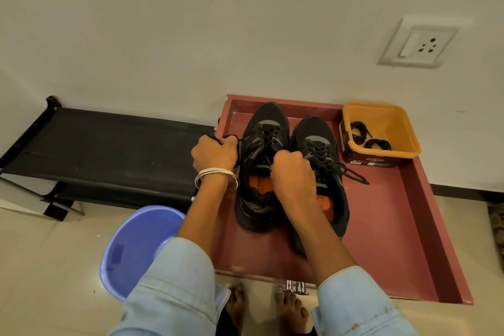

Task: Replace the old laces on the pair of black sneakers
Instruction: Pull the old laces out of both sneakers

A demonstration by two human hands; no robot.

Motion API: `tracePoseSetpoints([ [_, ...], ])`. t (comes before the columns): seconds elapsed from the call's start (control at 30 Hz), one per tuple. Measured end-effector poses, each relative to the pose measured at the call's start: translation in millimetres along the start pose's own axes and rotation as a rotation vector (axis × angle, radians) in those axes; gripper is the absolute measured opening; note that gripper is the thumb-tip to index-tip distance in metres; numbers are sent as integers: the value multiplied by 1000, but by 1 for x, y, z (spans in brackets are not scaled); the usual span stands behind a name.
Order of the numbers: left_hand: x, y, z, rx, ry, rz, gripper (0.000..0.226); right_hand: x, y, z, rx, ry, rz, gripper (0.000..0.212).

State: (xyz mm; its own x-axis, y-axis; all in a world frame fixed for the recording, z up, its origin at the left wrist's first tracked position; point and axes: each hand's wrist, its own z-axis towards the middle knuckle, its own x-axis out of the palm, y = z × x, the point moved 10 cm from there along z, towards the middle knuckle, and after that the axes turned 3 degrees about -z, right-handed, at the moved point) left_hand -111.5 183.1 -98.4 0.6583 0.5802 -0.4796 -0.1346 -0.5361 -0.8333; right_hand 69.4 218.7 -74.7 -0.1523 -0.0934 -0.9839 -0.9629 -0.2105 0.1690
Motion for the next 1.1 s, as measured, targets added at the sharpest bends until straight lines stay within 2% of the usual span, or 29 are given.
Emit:
tracePoseSetpoints([
  [0.07, -4, -1, -3, 0, 52, 149, 35, -7, 1, 3, 19, -82, 0, 34],
  [0.13, 1, 0, -8, 16, 178, 372, 42, -14, 8, 5, -41, -161, 24, 49],
  [0.23, 0, -3, -26, 63, 347, 672, 50, -9, 22, 8, -189, -134, -40, 56],
  [0.3, -6, -10, -39, 120, 435, 902, 58, -1, 24, 10, -208, -75, -68, 56],
  [0.37, -16, -22, -46, 176, 461, 1023, 57, 0, 24, 12, -195, -63, -50, 49],
  [0.43, -17, -34, -55, 209, 525, 917, 47, -2, 24, 16, -193, -96, -5, 41],
  [0.5, -7, -45, -64, 240, 558, 633, 31, -5, 23, 19, -203, -149, 48, 35],
  [0.57, -1, -55, -61, 345, 427, 529, 20, -7, 20, 22, -195, -188, 96, 29],
  [0.63, 11, -54, -57, 454, 322, 614, 29, -10, 16, 24, -175, -214, 128, 24],
  [0.73, 27, -39, -50, 481, 262, 701, 46, -15, 9, 24, -134, -260, 176, 21],
  [0.87, 38, -27, -42, 460, 225, 739, 43, -16, 3, 22, -64, -288, 237, 17],
  [1.0, 40, -26, -42, 467, 170, 772, 48, -16, -24, 20, 161, -299, 623, 11],
  [1.1, 35, -25, -44, 440, 120, 751, 54, -4, -41, 19, 334, -241, 889, 8],
])
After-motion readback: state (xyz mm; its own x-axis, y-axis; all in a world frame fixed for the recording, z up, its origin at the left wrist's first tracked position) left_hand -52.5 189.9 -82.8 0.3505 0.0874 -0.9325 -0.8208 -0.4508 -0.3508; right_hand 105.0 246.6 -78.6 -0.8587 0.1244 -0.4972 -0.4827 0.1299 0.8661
